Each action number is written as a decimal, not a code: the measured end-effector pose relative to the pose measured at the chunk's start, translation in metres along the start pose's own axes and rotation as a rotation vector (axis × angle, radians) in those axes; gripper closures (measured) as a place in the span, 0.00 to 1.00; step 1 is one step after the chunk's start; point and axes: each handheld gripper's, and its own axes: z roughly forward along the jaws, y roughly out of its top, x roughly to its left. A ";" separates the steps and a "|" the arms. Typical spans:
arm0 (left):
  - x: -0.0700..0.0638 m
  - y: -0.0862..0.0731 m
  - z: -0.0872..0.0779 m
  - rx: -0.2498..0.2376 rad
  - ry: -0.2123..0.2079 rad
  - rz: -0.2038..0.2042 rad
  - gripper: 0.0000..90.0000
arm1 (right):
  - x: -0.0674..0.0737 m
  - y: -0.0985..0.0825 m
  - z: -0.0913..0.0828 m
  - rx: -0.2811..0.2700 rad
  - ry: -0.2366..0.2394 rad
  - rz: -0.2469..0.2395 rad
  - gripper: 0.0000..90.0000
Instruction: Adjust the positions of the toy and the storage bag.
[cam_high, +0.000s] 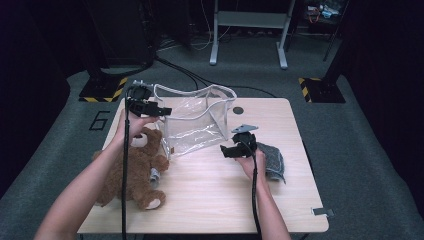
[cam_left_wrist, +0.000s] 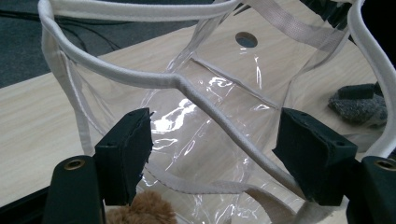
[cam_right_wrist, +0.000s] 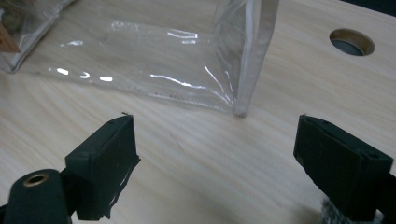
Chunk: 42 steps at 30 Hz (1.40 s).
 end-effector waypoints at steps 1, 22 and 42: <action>0.000 0.001 0.001 -0.001 -0.001 -0.004 0.30 | -0.001 0.003 0.002 0.000 -0.009 -0.015 0.14; -0.003 0.005 0.012 0.049 -0.037 0.022 0.85 | -0.021 0.059 0.023 -0.065 -0.035 -0.064 0.71; -0.007 0.008 0.020 0.040 -0.019 0.046 0.93 | -0.015 0.047 0.010 -0.056 -0.052 -0.127 0.98</action>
